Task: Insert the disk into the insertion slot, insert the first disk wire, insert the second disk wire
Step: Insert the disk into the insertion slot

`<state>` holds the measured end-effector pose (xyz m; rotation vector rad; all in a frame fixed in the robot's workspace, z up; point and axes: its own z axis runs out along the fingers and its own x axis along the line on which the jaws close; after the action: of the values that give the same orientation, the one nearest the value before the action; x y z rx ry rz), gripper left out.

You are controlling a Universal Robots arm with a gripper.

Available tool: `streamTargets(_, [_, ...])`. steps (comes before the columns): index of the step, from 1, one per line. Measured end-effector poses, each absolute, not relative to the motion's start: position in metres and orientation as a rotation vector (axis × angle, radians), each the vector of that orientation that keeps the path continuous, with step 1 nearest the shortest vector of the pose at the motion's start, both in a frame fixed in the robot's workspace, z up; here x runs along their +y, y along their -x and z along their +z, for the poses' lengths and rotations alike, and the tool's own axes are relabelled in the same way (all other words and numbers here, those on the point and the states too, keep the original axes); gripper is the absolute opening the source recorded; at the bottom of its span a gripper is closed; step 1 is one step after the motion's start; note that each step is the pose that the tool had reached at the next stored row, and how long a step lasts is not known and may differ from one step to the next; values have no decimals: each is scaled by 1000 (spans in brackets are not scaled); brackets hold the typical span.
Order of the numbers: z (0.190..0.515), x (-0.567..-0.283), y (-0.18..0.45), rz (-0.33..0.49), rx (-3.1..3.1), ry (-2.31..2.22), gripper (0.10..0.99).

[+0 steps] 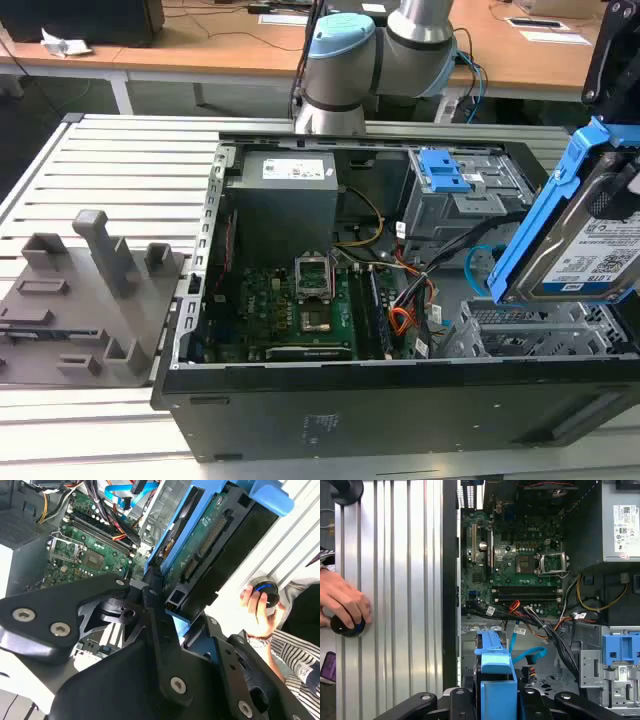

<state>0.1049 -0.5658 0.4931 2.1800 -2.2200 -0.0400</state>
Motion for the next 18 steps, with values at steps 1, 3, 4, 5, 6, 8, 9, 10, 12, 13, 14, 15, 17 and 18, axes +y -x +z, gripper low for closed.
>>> streamTargets(1, [491,-566,-105,-40,-2220,-2180,365])
streamTargets(3, [488,-566,-105,-40,-2220,-2180,365])
streamTargets(4, [487,-566,-105,-40,-2220,-2180,365])
streamTargets(5, [486,-566,-105,-40,-2220,-2180,365])
streamTargets(6, [485,-566,-105,-40,-2220,-2180,365])
streamTargets(8, [484,-566,-105,-40,-2220,-2180,365])
streamTargets(9, [484,-566,-105,-40,-2220,-2180,365])
streamTargets(10, [483,-566,-105,-40,-2220,-2180,365])
streamTargets(12, [481,-566,-105,-40,-2220,-2180,365])
streamTargets(13, [480,-566,-105,-40,-2220,-2180,365])
streamTargets(14, [479,-566,-105,-40,-2220,-2180,365])
streamTargets(15, [475,-566,-105,-40,-2220,-2180,365])
streamTargets(17, [473,-566,-105,-40,-2220,-2180,365])
streamTargets(18, [472,-566,-105,-40,-2220,-2180,365])
